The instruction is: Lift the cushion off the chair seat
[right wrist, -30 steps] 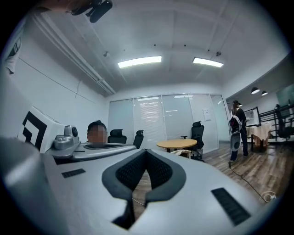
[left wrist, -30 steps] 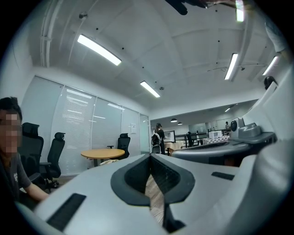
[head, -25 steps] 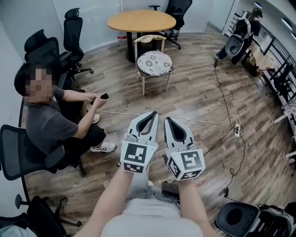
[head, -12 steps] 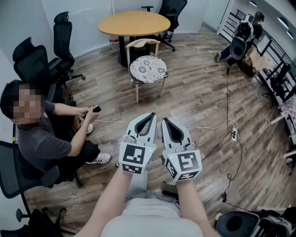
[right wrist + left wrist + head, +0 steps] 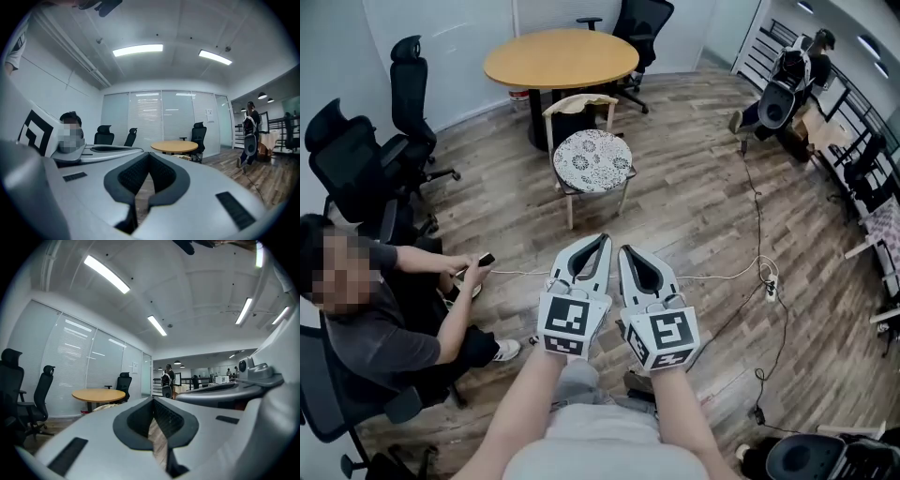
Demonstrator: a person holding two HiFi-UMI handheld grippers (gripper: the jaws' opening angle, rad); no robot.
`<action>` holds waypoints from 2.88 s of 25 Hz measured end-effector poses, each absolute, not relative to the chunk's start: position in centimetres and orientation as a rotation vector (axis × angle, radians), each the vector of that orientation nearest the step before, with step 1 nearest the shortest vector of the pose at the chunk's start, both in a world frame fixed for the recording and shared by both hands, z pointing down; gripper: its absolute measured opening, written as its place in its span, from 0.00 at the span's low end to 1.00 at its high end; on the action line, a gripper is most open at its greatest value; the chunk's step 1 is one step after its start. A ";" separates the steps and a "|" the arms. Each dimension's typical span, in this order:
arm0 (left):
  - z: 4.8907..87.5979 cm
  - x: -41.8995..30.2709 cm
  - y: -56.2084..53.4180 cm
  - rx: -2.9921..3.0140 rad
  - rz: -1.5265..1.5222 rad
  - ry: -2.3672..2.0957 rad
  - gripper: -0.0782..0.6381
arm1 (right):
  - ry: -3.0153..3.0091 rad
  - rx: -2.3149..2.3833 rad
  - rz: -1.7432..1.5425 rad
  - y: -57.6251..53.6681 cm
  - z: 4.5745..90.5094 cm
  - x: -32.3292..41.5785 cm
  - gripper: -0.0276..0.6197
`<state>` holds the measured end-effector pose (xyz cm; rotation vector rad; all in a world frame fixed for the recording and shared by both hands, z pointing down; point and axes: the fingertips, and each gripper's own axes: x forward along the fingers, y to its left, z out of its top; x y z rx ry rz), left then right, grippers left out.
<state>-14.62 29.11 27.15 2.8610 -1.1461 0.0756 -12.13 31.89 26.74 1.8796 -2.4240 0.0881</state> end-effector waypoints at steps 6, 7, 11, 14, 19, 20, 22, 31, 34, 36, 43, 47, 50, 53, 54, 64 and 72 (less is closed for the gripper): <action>26.8 -12.5 23.5 2.857 0.071 -1.109 0.11 | -2.399 1.913 0.108 26.3 26.7 -10.2 0.08; 26.8 -12.3 22.6 2.858 0.070 -1.104 0.11 | -2.395 1.934 0.113 25.5 26.6 -9.9 0.08; 26.9 -12.4 19.3 2.848 0.061 -1.127 0.11 | -2.371 1.971 0.147 22.5 27.3 -9.0 0.08; 27.4 -12.5 17.2 2.821 0.057 -1.158 0.11 | -2.367 1.957 0.161 20.8 27.8 -8.5 0.08; 28.8 -12.2 14.4 2.814 0.095 -1.163 0.11 | -2.366 1.959 0.198 18.0 29.2 -7.7 0.08; 28.9 -11.9 13.8 2.814 0.099 -1.169 0.11 | -2.355 1.966 0.203 17.3 29.4 -7.3 0.08; 29.2 -11.4 12.6 2.810 0.106 -1.187 0.11 | -2.349 1.974 0.208 16.0 29.7 -6.2 0.08; 30.7 -7.6 4.2 2.768 0.150 -1.290 0.11 | -2.450 1.847 0.219 7.0 31.2 -2.6 0.08; 31.1 -5.6 1.1 2.745 0.159 -1.312 0.11 | -2.466 1.794 0.215 3.8 31.4 -0.8 0.08; 31.5 -4.2 -1.2 2.729 0.165 -1.334 0.11 | -2.478 1.770 0.223 1.5 31.7 0.7 0.08; 32.0 1.5 -9.4 2.677 0.183 -1.410 0.11 | -2.545 1.684 0.289 -6.8 32.5 6.4 0.08; 33.1 3.8 -12.6 2.628 0.190 -1.451 0.11 | -2.556 1.632 0.344 -10.3 33.9 9.2 0.08; 34.3 4.6 -14.2 2.598 0.198 -1.469 0.11 | -2.551 1.608 0.375 -12.2 35.2 10.7 0.09; 35.5 4.7 -15.6 2.571 0.223 -1.486 0.11 | -2.560 1.566 0.414 -14.0 36.6 11.0 0.10; 35.9 4.8 -16.1 2.559 0.230 -1.487 0.11 | -2.567 1.550 0.439 -14.4 37.0 11.0 0.14; 41.0 6.3 -21.4 2.553 0.328 -1.421 0.11 | -2.505 1.525 0.517 -19.9 41.7 12.9 0.25; 46.5 7.2 -28.9 2.537 0.348 -1.350 0.11 | -2.403 1.531 0.585 -27.2 48.7 13.9 0.25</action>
